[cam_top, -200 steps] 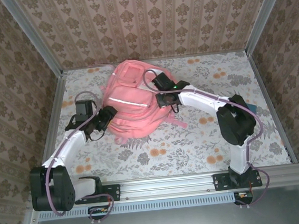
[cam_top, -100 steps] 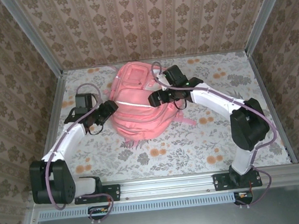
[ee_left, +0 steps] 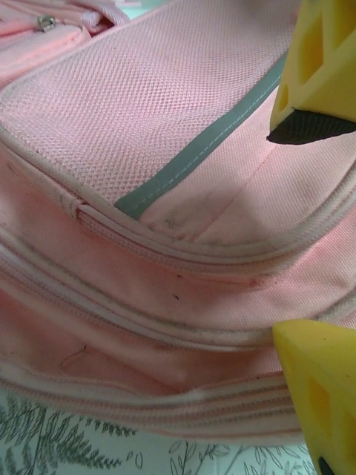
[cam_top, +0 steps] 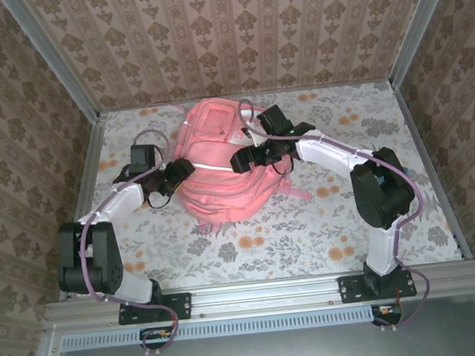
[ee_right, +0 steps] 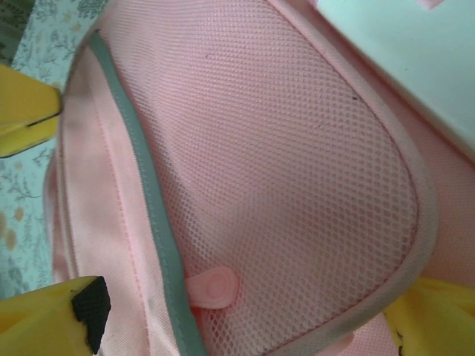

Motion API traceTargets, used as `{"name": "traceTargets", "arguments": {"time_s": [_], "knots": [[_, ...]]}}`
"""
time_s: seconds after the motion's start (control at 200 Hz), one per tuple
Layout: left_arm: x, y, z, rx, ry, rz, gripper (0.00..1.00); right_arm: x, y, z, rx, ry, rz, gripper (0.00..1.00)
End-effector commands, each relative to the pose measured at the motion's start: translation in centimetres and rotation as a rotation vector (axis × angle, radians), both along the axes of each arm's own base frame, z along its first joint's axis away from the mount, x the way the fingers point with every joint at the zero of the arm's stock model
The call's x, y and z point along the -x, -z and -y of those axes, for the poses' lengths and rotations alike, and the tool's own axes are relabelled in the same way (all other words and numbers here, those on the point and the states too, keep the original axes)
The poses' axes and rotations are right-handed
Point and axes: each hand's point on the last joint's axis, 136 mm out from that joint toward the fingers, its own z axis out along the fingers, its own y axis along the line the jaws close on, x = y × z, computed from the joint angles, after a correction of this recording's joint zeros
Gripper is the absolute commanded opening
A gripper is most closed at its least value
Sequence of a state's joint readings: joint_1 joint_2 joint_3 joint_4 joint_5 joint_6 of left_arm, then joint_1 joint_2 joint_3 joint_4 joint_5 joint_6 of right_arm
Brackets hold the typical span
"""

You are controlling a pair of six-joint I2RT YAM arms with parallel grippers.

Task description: Pack the student bag

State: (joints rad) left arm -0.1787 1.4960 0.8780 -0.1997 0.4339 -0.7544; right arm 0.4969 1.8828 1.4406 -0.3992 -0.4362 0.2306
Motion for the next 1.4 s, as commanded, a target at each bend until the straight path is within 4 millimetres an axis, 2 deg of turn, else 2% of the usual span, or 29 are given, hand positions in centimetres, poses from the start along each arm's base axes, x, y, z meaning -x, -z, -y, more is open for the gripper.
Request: {"name": "traceTargets", "arguments": {"time_s": [0.0,0.11,0.25,0.345,0.515,0.685,0.825,1.08,1.105,1.28,1.395], "knots": [[-1.2,-1.5,1.7,0.047,0.052,0.062,0.65,2.8,-1.9,-0.9,-0.096,-0.061,-0.062,0.95],[-1.3,-1.2,2.0,0.048,0.052,0.052,0.65,3.9,-2.3,-0.8,-0.117,-0.077,-0.078,0.95],[-1.3,-0.9,2.1,0.049,0.053,0.045,0.64,4.9,-1.5,-0.1,-0.08,-0.081,-0.093,0.9],[-1.3,-0.9,2.1,0.047,0.053,0.045,0.64,5.3,-0.8,0.4,-0.051,-0.086,-0.087,0.82],[-1.3,-0.7,2.2,0.044,0.055,0.036,0.64,5.1,-0.2,0.7,0.005,-0.11,-0.056,0.61],[-1.4,-0.8,2.2,0.043,0.056,0.038,0.64,4.2,0.9,1.0,0.114,-0.14,0.001,0.51],[-1.4,-0.7,2.3,0.04,0.061,0.034,0.64,4.5,1.8,1.3,0.191,-0.196,0.036,0.43],[-1.5,-0.8,2.4,0.042,0.066,0.032,0.64,4.5,2.1,1.3,0.282,-0.306,0.164,0.35],[-1.6,-0.8,2.4,0.042,0.065,0.033,0.64,4.0,1.8,1.0,0.278,-0.308,0.194,0.34],[-1.6,-0.9,2.4,0.048,0.067,0.032,0.64,3.5,1.8,1.0,0.305,-0.308,0.226,0.15],[-1.5,-0.9,2.7,0.059,0.072,0.035,0.61,4.9,1.1,0.8,0.293,-0.325,0.235,0.07]]}}
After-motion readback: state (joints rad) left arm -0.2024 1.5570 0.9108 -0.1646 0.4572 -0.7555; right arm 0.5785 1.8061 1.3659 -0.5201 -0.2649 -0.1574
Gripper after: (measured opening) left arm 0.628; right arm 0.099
